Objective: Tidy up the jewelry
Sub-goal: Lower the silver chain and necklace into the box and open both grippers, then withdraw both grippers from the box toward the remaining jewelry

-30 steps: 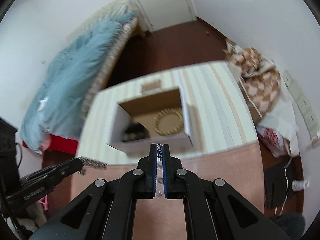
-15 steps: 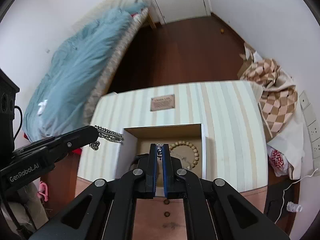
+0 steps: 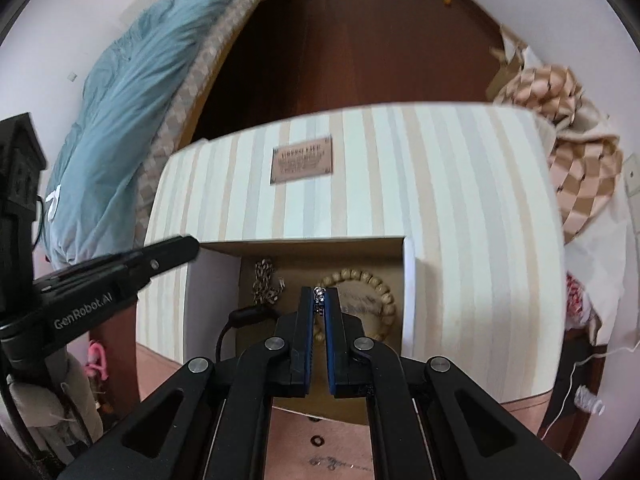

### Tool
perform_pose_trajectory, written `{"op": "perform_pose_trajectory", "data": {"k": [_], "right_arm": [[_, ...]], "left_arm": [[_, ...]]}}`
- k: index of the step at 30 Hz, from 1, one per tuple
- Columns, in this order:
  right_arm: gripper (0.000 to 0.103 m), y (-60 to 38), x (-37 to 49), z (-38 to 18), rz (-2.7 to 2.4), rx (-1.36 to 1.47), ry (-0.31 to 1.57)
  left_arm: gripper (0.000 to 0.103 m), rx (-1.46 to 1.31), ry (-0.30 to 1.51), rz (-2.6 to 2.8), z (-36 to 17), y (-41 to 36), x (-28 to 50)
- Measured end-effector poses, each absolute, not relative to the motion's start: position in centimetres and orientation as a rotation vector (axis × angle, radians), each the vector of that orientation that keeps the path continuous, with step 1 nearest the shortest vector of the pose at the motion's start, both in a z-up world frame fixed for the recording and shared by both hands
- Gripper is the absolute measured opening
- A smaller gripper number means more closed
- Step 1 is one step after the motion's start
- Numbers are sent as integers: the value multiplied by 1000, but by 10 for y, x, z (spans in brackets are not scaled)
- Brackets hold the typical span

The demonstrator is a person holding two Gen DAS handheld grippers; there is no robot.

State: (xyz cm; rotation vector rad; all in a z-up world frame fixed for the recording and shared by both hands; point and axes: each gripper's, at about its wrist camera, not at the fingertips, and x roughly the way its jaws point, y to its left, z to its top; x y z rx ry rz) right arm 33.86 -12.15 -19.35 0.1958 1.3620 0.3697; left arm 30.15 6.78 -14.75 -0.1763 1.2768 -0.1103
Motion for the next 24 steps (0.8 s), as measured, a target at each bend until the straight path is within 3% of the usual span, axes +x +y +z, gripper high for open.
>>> {"op": "perform_pose_trajectory", "data": {"k": [1,2,4,6,7,8,10,15,20,24], "right_arm": [[6,-122,339,-196,363,192,1378],[6,-122,339,-197,357,185,1384],[12,-123,337,-197,334,162,1383],[32,-125,333,-193,315,138,1364],[36,-127,332,-190,307,129,1356],[45,-127,330,-187,299,122,1348],[56,-128,323,-180,276,87,1319],[88,-130,300,-171,197,-15,1265],[99,-135,279,-173,108,-80,1211],[101,-140,265,-171,70,-112,1176]], "left_arm": [[59,-164,1262,-94,-145,69,300],[75,-161,1238,-84,-141,70,297],[76,-147,1209,-64,-135,73,295],[76,-124,1201,-40,-131,75,291],[80,-113,1193,-28,-130,76,288],[92,-99,1185,-14,-130,77,285],[100,-64,1169,23,-128,78,278],[101,-9,1150,113,-135,79,253],[101,11,1144,140,-144,74,226],[101,0,1157,137,-151,67,209]]}}
